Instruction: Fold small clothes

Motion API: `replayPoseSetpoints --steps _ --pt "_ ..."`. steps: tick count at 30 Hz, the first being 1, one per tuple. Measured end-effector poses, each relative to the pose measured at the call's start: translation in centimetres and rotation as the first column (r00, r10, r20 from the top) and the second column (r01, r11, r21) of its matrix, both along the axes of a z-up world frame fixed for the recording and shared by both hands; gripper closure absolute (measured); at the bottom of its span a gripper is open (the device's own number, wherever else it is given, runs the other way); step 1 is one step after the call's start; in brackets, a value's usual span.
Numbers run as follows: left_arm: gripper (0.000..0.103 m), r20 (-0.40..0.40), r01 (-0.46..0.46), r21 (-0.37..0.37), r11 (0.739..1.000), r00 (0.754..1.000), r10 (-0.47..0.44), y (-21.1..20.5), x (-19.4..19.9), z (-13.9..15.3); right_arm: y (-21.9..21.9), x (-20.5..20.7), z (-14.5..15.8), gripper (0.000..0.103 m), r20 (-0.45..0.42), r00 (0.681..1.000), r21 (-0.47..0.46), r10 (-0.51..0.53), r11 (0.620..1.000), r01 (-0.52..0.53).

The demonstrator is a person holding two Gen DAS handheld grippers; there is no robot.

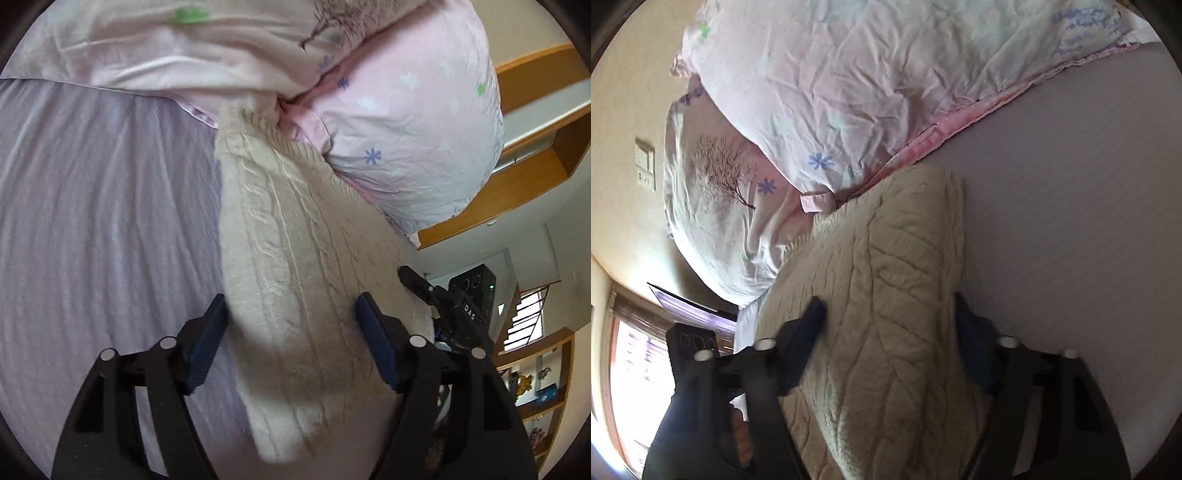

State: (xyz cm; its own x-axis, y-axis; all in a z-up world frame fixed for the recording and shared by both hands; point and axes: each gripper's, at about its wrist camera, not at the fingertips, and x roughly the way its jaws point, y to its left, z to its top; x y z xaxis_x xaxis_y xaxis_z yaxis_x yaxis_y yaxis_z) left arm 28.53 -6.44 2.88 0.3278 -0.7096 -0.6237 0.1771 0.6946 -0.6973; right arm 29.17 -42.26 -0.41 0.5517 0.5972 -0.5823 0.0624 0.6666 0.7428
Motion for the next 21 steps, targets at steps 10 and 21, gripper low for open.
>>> replayPoseSetpoints --steps 10,21 --pt "0.067 0.158 0.025 -0.051 0.998 0.987 -0.017 5.5 -2.0 2.1 5.0 -1.2 1.8 0.068 0.2 0.961 0.2 0.189 0.953 -0.229" --pt "0.057 0.482 -0.08 0.192 0.978 0.876 -0.023 9.2 -8.9 7.3 7.6 -4.4 7.8 0.038 0.295 0.947 -0.134 0.128 0.987 -0.091"
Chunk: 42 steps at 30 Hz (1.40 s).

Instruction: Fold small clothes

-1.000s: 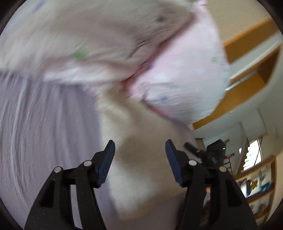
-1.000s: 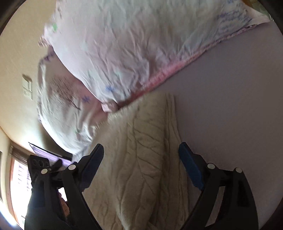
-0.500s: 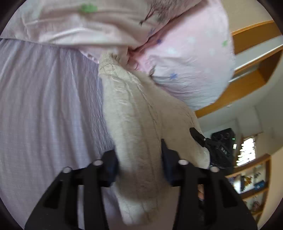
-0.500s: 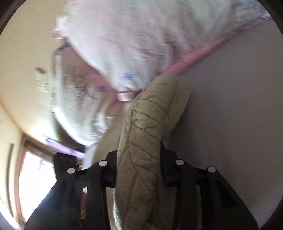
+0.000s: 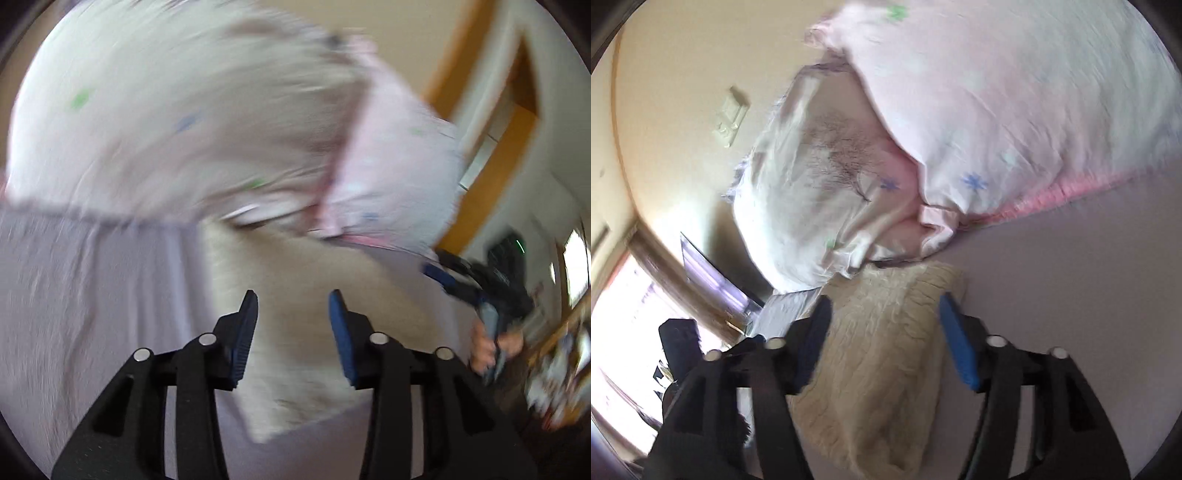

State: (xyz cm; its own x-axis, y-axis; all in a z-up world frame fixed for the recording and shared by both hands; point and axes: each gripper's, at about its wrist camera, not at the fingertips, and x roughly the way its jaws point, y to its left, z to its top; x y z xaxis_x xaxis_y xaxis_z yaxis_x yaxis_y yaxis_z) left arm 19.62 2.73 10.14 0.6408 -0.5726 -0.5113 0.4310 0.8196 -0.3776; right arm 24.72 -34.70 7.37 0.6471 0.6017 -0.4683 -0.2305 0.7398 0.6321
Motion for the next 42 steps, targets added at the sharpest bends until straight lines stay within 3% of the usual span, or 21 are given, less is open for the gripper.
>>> replayPoseSetpoints --steps 3,4,5,7,9,11,12,16,18,19,20,22,25,26,29,30,32,33,36,38,42 --pt "0.052 0.056 0.135 0.098 0.986 0.988 -0.141 -4.3 -1.1 0.6 1.4 2.4 -1.8 0.04 -0.161 0.986 -0.081 -0.035 0.996 0.022" --pt "0.052 0.053 0.156 0.115 0.981 0.985 -0.163 -5.2 -1.0 0.4 1.9 3.8 -3.2 0.049 -0.238 0.971 -0.058 -0.025 0.998 0.012" --pt "0.052 0.032 0.18 0.133 0.975 0.982 -0.186 -6.1 -0.9 -0.2 3.1 4.9 -4.1 0.069 -0.278 0.96 -0.052 -0.02 0.999 0.006" --pt "0.052 -0.022 0.203 0.14 0.969 0.979 -0.202 -6.8 -0.4 -1.5 3.6 5.5 -5.3 0.092 -0.289 0.957 -0.043 0.005 0.999 -0.018" --pt "0.062 -0.086 0.218 0.143 0.965 0.975 -0.207 -6.6 0.0 -3.3 3.6 6.0 -5.2 0.092 -0.244 0.967 -0.111 -0.073 0.993 0.047" --pt "0.079 -0.145 0.225 0.146 0.963 0.968 -0.204 -6.1 0.1 -4.8 3.0 6.6 -6.1 0.093 -0.266 0.957 -0.096 -0.114 0.991 0.091" --pt "0.08 -0.166 0.223 0.138 0.965 0.966 -0.2 -5.8 0.1 -5.4 3.0 6.9 -6.4 0.092 -0.272 0.956 -0.095 -0.105 0.992 0.082" --pt "0.077 -0.166 0.209 0.08 0.975 0.967 -0.193 -4.2 -0.7 -5.2 3.8 5.3 -4.4 0.082 -0.204 0.973 -0.166 -0.11 0.983 0.077" --pt "0.056 -0.143 0.196 0.051 0.979 0.972 -0.187 -3.3 -1.7 -4.5 3.4 1.9 -1.8 0.063 -0.105 0.99 -0.132 -0.095 0.988 0.081" --pt "0.051 -0.122 0.179 0.045 0.983 0.977 -0.173 -2.7 -2.6 -4.0 3.4 -0.2 -0.8 0.056 -0.06 0.997 -0.084 -0.047 0.996 0.041" --pt "0.046 -0.105 0.167 0.042 0.985 0.981 -0.162 -2.3 -3.4 -3.6 3.8 -1.6 -0.3 0.056 -0.041 0.999 -0.067 -0.009 0.998 0.006" --pt "0.037 -0.093 0.14 0.031 0.99 0.986 -0.137 -1.8 -4.6 -3.1 5.7 -4.5 -0.4 0.056 -0.048 0.995 -0.085 0.087 0.992 -0.091" --pt "0.022 -0.115 0.072 0.016 0.997 0.991 -0.07 -1.4 -5.6 -3.0 7.0 -5.6 -3.0 0.058 -0.151 0.983 -0.162 0.1 0.979 -0.124" --pt "0.018 -0.13 0.042 0.025 0.999 0.991 -0.039 -1.5 -5.8 -3.2 7.3 -5.2 -4.7 0.058 -0.202 0.976 -0.178 0.079 0.977 -0.116" --pt "0.009 -0.149 -0.04 0.105 0.994 0.987 0.056 -1.7 -6.3 -3.8 6.9 -5.8 -3.8 0.053 -0.169 0.984 -0.144 0.052 0.987 -0.077" --pt "0.004 -0.153 -0.07 0.138 0.988 0.984 0.091 -1.5 -6.8 -3.9 6.7 -6.6 -3.1 0.045 -0.14 0.989 -0.15 0.038 0.987 -0.059" --pt "0.002 -0.148 -0.137 0.211 0.968 0.974 0.17 -1.4 -7.0 -4.2 6.1 -8.6 -1.7 0.005 -0.067 0.998 -0.176 0.003 0.984 -0.015" --pt "0.002 -0.147 -0.157 0.234 0.96 0.97 0.194 -1.4 -6.9 -4.4 6.1 -9.7 -1.4 0.001 -0.038 0.999 -0.191 -0.016 0.982 0.008" --pt "0.002 -0.167 -0.191 0.295 0.936 0.954 0.248 -1.4 -6.4 -5.2 6.3 -11.8 -1.1 0.001 -0.028 0.996 -0.286 -0.089 0.955 0.078" --pt "0.002 -0.188 -0.193 0.344 0.919 0.945 0.269 -1.7 -5.8 -6.1 7.4 -12.2 -2.0 0.001 -0.067 0.987 -0.409 -0.146 0.906 0.106" --pt "0.002 -0.209 -0.181 0.389 0.903 0.938 0.278 -2.3 -5.2 -7.3 9.0 -11.5 -4.2 0.001 -0.132 0.981 -0.491 -0.141 0.869 0.059"
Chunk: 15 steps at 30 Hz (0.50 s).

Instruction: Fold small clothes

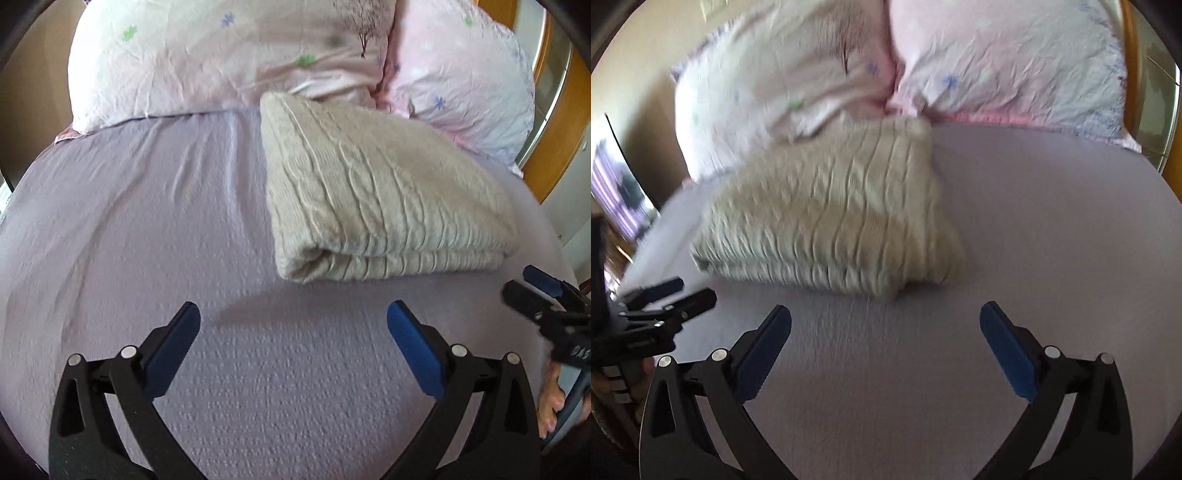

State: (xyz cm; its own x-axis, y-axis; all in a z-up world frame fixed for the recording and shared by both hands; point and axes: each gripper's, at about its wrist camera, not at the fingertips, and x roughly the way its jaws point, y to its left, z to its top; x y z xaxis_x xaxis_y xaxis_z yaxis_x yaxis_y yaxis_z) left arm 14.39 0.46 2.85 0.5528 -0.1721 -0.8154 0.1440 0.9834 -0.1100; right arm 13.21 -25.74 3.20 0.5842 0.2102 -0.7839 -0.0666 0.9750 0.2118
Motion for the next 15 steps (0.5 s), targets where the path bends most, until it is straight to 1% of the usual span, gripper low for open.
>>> replayPoseSetpoints --steps 3,4,7,9,15 --pt "0.002 0.005 0.0 0.043 0.999 1.0 0.0 -0.4 -0.3 -0.3 1.0 0.4 -1.1 0.001 -0.028 1.0 -0.052 -0.004 0.999 0.002" --pt "0.002 0.008 0.0 0.056 0.998 1.0 -0.001 -0.6 -0.4 -0.4 1.4 0.4 -1.2 0.001 -0.025 1.0 -0.077 -0.002 0.997 0.0" --pt "0.002 0.018 -0.001 0.099 0.995 1.0 -0.001 -1.0 -0.6 -0.6 1.7 -0.1 -1.4 0.001 -0.026 1.0 -0.103 0.006 0.995 -0.008" --pt "0.002 0.02 0.0 0.111 0.994 1.0 -0.003 -1.3 -0.6 -0.7 1.9 -0.2 -1.4 0.001 -0.026 1.0 -0.118 0.005 0.993 -0.008" --pt "0.002 0.021 -0.002 0.112 0.994 1.0 -0.001 -1.2 -0.6 -0.7 2.2 -0.1 -1.4 0.001 -0.029 1.0 -0.142 0.009 0.99 -0.013"
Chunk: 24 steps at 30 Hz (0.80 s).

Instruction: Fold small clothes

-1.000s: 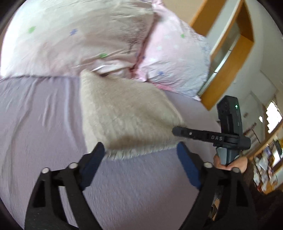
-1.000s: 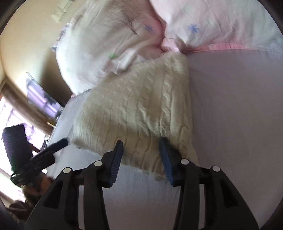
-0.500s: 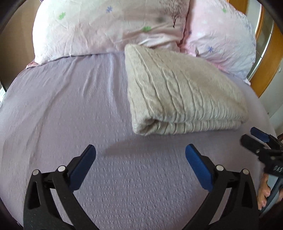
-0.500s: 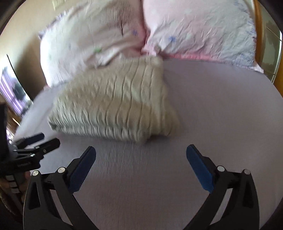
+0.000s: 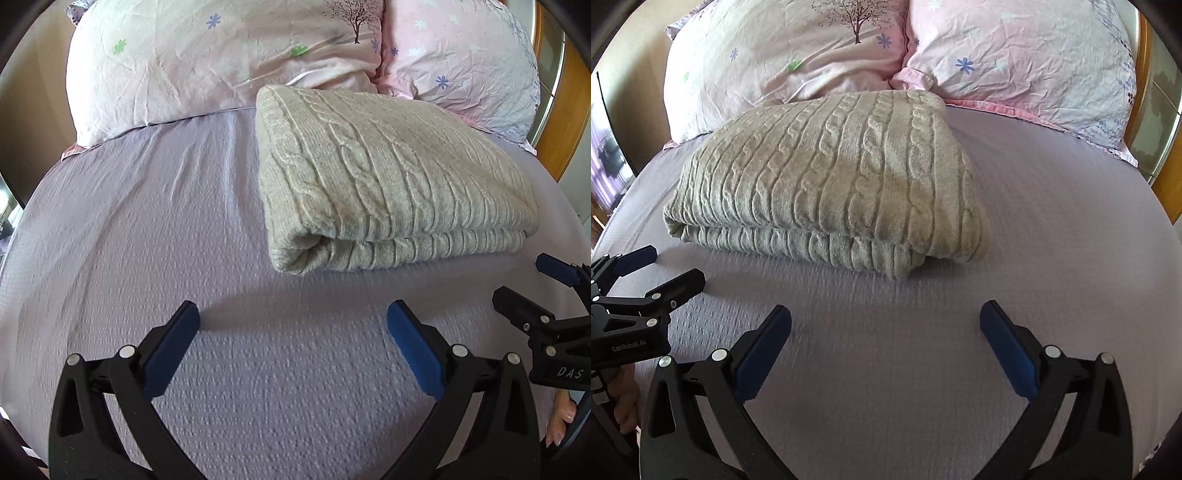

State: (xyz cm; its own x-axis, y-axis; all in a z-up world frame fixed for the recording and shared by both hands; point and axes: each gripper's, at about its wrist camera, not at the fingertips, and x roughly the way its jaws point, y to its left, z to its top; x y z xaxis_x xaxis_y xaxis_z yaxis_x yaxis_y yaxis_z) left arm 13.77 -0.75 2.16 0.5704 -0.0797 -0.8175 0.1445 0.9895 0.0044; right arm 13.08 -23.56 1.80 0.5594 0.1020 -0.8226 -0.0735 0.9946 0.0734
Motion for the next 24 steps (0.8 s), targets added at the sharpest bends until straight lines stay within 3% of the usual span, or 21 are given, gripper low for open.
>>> replayPoseSetpoints --steps 24 --pt "0.002 0.0 0.002 0.0 1.0 1.0 -0.002 0.06 0.03 -0.06 0.12 -0.08 0.04 0.001 -0.001 1.0 -0.005 -0.003 1.0 0.003"
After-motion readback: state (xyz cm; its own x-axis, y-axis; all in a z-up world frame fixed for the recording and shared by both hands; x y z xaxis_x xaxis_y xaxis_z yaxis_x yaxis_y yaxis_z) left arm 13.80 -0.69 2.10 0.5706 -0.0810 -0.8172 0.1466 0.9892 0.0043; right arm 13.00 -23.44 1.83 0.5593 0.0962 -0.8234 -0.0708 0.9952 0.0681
